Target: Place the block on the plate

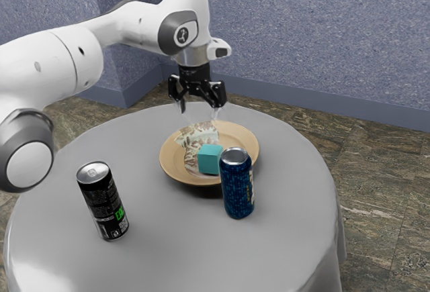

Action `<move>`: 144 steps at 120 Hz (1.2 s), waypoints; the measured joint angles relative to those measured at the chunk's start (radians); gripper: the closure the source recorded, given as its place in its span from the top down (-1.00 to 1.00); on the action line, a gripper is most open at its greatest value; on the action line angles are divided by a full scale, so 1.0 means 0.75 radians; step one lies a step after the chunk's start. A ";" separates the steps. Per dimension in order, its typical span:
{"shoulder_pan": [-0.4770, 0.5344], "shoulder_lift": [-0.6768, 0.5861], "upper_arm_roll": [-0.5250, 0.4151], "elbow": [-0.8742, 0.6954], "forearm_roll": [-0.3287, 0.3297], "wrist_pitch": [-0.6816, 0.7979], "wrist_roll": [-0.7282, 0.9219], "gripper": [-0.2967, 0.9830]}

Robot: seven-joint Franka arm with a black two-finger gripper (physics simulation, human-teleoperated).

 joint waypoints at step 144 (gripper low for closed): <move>0.264 -0.549 -0.115 -0.251 0.230 -0.204 0.326 0.54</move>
